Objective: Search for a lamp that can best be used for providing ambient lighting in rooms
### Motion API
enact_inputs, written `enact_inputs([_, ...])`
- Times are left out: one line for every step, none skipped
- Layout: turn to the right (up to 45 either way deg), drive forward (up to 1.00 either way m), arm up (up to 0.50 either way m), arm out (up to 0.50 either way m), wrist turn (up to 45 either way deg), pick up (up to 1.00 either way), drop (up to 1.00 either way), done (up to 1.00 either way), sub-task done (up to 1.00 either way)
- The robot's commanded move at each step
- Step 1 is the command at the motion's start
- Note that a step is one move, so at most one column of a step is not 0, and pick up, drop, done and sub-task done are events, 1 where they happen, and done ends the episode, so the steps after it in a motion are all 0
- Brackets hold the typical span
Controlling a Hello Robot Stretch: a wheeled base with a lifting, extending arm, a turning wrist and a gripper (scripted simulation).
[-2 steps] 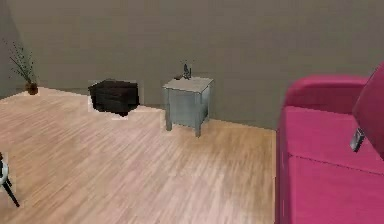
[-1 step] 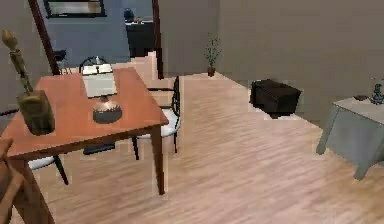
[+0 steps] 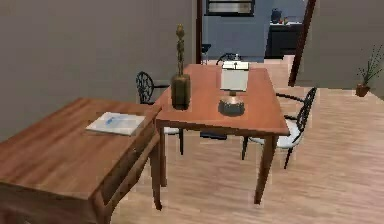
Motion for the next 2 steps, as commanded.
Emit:
enact_inputs([0.0, 0.5, 0.0, 0.0, 0.0, 0.0, 0.0, 0.0, 0.0])
enact_inputs([18.0, 0.0, 0.0, 0.0, 0.0, 0.0, 0.0, 0.0, 0.0])
